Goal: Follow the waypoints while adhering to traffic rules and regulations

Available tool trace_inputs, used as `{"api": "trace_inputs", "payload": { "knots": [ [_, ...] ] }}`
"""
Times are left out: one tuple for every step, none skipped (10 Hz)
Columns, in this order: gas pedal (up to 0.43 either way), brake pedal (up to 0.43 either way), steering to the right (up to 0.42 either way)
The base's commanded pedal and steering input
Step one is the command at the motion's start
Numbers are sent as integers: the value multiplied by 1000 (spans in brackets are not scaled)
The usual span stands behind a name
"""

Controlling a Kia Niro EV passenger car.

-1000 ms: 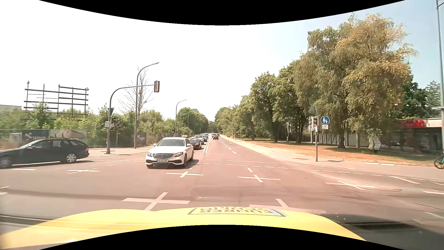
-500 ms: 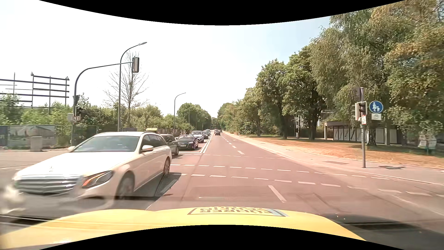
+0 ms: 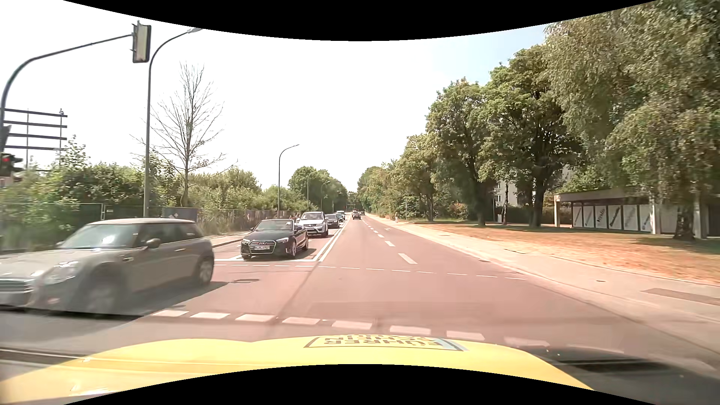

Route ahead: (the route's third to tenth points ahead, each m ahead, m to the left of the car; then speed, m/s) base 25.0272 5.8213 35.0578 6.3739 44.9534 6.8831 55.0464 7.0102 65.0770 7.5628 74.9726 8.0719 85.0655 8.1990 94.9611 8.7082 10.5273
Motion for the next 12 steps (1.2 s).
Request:
{"api": "trace_inputs", "payload": {
  "knots": [
    [157, 0, -16],
    [157, 0, -15],
    [157, 0, -13],
    [157, 0, -13],
    [157, 0, -13],
    [157, 0, -12],
    [157, 0, -12],
    [157, 0, -12],
    [157, 0, -12],
    [157, 0, -12],
    [157, 0, -11],
    [157, 0, -11]
  ]
}}
